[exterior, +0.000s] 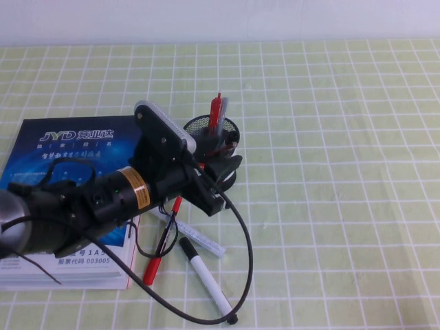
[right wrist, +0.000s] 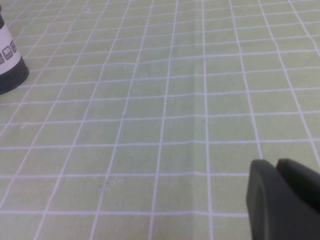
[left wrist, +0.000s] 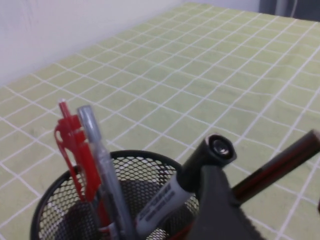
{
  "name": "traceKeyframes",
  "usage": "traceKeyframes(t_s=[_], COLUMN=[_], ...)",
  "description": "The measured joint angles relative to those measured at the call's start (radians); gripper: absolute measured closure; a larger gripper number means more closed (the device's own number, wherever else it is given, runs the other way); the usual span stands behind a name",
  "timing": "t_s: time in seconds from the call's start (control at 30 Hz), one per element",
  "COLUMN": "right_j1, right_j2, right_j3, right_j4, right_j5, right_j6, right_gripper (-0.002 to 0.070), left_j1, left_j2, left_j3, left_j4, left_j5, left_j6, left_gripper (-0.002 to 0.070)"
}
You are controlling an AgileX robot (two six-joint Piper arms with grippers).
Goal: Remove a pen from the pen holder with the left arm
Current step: Pick up the pen from the pen holder
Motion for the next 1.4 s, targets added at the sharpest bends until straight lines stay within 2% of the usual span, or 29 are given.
traceKeyframes(t_s=[0.2, 0.53, 0.73, 1.0, 1.1, 1.2, 1.37, 1.4], right_j1=[0.0, 0.0, 0.0, 0.0, 0.0, 0.0, 0.0, 0.0], right_j2=[0.0, 0.0, 0.0, 0.0, 0.0, 0.0, 0.0, 0.0], right_j3=[0.0, 0.0, 0.0, 0.0, 0.0, 0.0, 0.0, 0.0], right_j4=[0.0, 0.0, 0.0, 0.0, 0.0, 0.0, 0.0, 0.0], right_j5=[0.0, 0.0, 0.0, 0.0, 0.0, 0.0, 0.0, 0.0], right_j6=[0.0, 0.0, 0.0, 0.0, 0.0, 0.0, 0.0, 0.0], right_gripper=[0.0691, 0.0691, 0.0691, 0.0691, 0.0692, 0.0692, 0.0691, 0.0691], left_j1=[0.0, 0.0, 0.0, 0.0, 0.0, 0.0, 0.0, 0.0], left_j2=[0.004, 0.006, 0.006, 0.006, 0.006, 0.006, 0.006, 0.006], left_j3=[-0.015, -0.036, -0.036, -0.036, -0.036, -0.036, -0.036, -0.036], left_j4=[-0.041, -0.047, -0.05, -0.053, -0.053, -0.063, -0.092, -0.096], left_j5=[-0.016, -0.004, 0.03, 0.046, 0.024, 0.002, 0.0, 0.0], left_j6=[0.043, 0.042, 0.04, 0.037, 0.037, 0.031, -0.011, -0.011], left_gripper=[0.0484, 0.0536, 0.0652, 0.0675, 0.0671, 0.0601, 0.0337, 0.0307])
